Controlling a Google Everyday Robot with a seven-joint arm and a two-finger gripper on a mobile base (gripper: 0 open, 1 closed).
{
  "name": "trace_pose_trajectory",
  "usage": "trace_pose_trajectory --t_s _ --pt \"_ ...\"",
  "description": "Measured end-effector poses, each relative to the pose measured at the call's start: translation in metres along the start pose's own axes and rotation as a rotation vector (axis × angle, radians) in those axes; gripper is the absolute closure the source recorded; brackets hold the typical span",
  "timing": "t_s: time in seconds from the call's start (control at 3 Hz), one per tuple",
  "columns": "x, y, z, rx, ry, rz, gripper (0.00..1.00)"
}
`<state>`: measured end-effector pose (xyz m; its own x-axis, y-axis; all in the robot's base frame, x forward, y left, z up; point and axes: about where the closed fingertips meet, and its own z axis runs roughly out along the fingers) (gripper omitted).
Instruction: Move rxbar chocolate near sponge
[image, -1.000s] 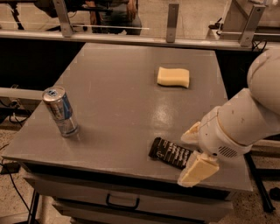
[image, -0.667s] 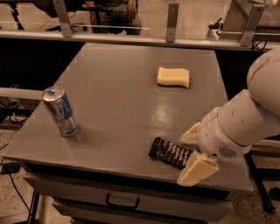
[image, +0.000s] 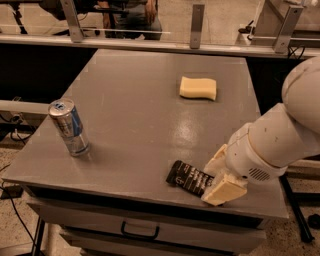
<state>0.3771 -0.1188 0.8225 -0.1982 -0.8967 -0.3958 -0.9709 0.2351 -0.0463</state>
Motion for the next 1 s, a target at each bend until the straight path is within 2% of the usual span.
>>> trace_pose_trajectory --t_s 0.33,0.67,1.0 --pt "-0.0009 -0.0001 -0.0021 0.000 0.000 0.000 0.95" --pt "-0.0006 -0.0020 -0.0025 -0.024 -0.005 -0.005 1.00" --pt "-0.0005 -0.0024 -0.0027 -0.029 -0.006 -0.007 1.00"
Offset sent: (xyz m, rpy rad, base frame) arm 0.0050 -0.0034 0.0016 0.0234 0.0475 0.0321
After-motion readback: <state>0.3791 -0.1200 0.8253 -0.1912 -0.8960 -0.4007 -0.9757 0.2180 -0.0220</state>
